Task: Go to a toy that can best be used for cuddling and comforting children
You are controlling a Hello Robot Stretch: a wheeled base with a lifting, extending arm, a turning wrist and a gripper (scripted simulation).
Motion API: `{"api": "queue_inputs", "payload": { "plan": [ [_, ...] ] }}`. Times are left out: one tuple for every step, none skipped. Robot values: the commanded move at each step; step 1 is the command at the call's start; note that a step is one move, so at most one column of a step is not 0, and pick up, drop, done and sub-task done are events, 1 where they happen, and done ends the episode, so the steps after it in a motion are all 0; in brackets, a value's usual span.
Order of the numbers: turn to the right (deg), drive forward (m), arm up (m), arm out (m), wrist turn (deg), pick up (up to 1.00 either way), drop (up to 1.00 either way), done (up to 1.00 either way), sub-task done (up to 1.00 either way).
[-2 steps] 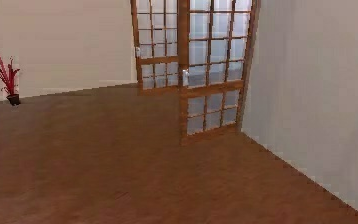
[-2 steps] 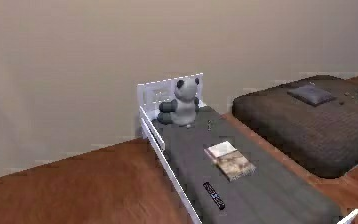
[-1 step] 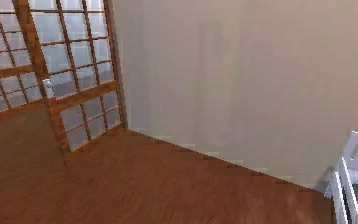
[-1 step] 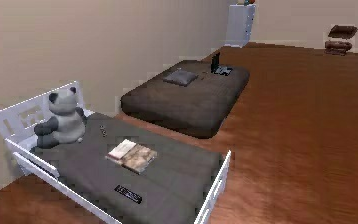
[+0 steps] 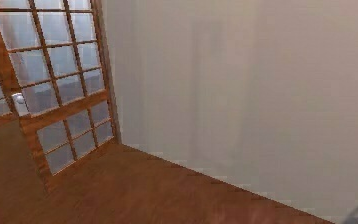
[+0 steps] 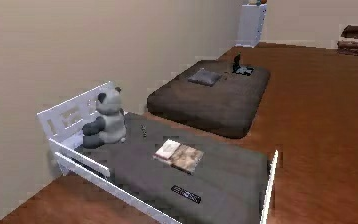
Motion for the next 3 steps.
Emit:
{"api": "queue_inputs", "payload": {
  "plan": [
    [27.0,0.0,0.0,0.0,0.0,0.0,0.0,0.0,0.0],
    [0.0,0.3,0.0,0.0,0.0,0.0,0.0,0.0,0.0],
    [45.0,0.0,0.0,0.0,0.0,0.0,0.0,0.0,0.0]
  ]
}}
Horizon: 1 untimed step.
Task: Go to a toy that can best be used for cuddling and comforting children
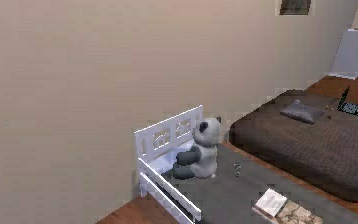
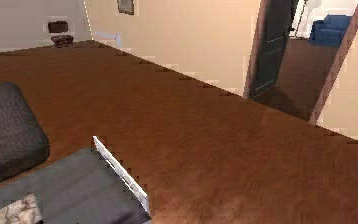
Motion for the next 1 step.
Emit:
{"api": "queue_inputs", "payload": {
  "plan": [
    [0.0,0.0,0.0,0.0,0.0,0.0,0.0,1.0,0.0]
  ]
}}
